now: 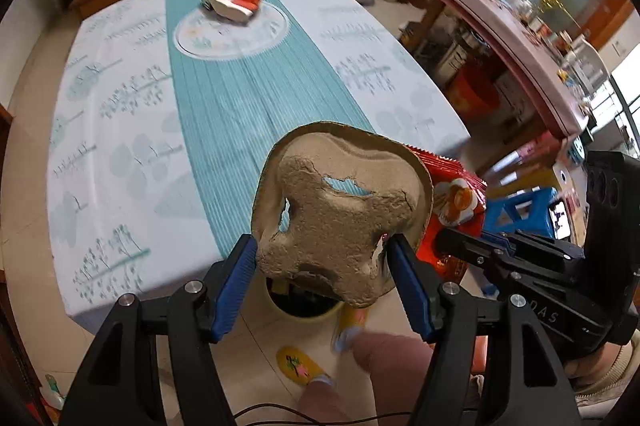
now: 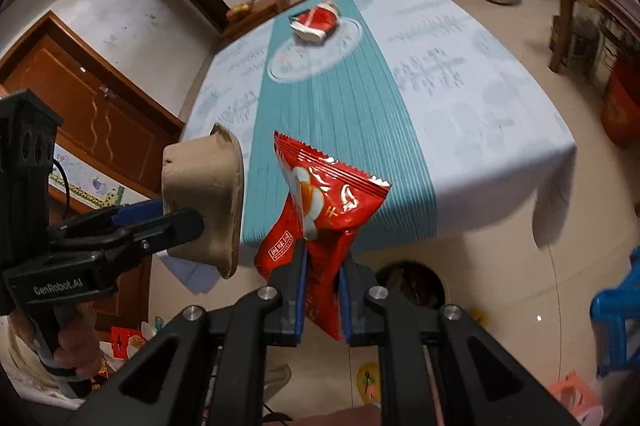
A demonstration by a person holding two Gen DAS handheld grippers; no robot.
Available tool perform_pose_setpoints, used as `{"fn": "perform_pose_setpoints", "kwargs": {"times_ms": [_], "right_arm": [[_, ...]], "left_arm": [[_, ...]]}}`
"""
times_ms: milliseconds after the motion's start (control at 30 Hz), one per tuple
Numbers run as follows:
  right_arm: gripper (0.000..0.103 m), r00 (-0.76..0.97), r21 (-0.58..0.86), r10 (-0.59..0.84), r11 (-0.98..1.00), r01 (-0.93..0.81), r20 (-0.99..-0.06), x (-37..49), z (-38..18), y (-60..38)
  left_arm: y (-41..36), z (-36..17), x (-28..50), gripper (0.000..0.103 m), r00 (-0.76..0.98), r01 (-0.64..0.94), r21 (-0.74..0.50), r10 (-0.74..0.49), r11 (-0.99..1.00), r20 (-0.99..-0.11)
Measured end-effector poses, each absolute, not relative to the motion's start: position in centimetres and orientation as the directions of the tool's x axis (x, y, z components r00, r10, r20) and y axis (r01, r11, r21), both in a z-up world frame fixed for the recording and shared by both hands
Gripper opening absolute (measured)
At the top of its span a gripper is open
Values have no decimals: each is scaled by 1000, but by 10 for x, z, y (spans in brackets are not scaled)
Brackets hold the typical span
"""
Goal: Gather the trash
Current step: 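Carry the pulp tray and red packet over the bin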
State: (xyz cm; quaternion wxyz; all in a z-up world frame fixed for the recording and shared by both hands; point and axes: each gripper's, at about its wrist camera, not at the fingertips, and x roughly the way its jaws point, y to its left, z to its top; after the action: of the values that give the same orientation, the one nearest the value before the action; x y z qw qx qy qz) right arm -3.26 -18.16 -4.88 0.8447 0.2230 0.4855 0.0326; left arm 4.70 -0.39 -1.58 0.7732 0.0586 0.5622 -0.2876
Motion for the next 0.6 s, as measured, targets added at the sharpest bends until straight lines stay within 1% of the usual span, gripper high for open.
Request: {"fn": "perform_pose_setpoints", "kwargs": {"times_ms": [100, 233, 400, 600], "right_arm": [[13, 506, 391, 258, 904, 175, -823, -46, -58, -181], [13, 464, 381, 258, 904, 193, -847, -60, -85, -184], [13, 414, 377, 252, 891, 253, -875, -66, -141, -193], [13, 348, 355, 240, 879, 318, -906, -72, -222, -200]], "left_arm": [[-10, -25, 36, 65, 184, 517, -237, -378, 822, -908], [-21, -56, 21, 65, 149, 521, -231, -354, 822, -923], [-34, -116, 6, 65, 80, 521, -220, -304, 825, -949], [-42, -191, 0, 65, 47, 480, -196, -249, 855, -967]]}}
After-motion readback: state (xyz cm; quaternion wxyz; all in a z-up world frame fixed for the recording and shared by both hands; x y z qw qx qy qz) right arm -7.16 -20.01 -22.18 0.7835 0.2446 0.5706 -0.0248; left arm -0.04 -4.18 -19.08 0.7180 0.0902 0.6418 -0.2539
